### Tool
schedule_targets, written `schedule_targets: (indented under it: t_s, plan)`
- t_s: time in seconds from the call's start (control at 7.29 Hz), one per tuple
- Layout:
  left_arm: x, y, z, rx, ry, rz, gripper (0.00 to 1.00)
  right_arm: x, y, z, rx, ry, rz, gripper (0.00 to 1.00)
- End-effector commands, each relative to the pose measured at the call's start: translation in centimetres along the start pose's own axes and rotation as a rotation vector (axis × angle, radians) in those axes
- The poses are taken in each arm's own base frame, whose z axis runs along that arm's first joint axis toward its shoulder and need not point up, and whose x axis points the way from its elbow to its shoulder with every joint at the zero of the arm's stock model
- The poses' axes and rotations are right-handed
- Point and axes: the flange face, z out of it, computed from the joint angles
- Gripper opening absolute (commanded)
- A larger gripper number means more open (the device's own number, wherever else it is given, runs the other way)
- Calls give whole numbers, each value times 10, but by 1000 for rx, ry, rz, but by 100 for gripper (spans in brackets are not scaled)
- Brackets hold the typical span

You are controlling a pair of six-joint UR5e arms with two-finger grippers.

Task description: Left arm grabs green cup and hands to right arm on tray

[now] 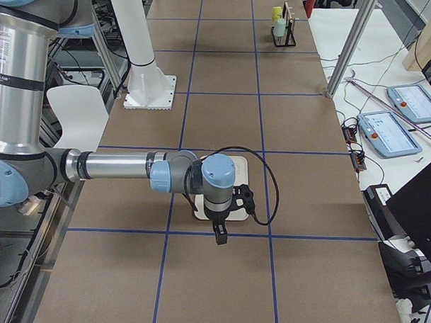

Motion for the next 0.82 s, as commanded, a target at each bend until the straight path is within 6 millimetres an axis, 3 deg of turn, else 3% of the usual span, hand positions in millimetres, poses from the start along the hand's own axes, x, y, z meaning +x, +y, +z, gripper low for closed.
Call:
schedule_targets:
  t_s: [0.0, 0.14, 0.27, 0.41, 0.55, 0.69]
  plan:
    - [9, -13, -11, 69, -3, 55, 100, 1, -12, -2, 117, 33, -95, 100]
    - [15, -22, -18, 145, -17, 125, 100, 7, -16, 3, 198, 53, -160, 100]
    - [26, -41, -34, 259, -37, 231, 100, 1, -24, -6, 276, 73, -221, 100]
    - [38, -75, -50, 334, -35, 255, 100, -6, -29, -16, 332, 84, -244, 100]
    - [41, -101, -55, 353, -13, 160, 100, -17, -47, -27, 379, 87, -285, 100]
    - [46, -123, -60, 364, -10, 166, 100, -39, -85, -44, 415, 48, -332, 100]
